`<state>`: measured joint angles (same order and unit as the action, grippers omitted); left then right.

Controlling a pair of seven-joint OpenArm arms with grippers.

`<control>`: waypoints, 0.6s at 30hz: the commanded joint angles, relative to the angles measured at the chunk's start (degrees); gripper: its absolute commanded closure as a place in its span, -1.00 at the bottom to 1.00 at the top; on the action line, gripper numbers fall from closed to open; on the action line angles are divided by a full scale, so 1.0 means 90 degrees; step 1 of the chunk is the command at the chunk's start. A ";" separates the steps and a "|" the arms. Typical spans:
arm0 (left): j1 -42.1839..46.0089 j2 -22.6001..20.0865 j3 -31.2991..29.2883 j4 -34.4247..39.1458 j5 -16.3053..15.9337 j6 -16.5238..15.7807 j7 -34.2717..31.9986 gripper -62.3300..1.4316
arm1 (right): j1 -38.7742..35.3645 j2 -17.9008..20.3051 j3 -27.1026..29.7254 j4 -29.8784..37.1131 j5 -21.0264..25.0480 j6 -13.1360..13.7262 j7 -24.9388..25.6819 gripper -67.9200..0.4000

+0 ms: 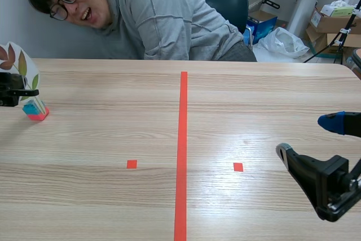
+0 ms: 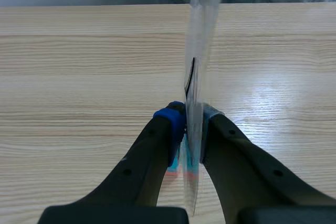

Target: Do the leaf sorting experiment

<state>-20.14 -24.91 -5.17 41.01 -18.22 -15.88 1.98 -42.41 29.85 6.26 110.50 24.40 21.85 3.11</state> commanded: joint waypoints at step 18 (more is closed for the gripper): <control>0.0413 -0.0209 -0.0019 0.0629 -0.0100 -0.0015 -0.0155 -0.89 | 0.0073 -0.0002 0.0058 0.0019 0.0024 0.0002 0.0073 -0.47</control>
<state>-17.41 -25.30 -5.17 44.10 -18.50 -16.10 1.78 -42.41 29.85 6.26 110.50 24.40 21.85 3.09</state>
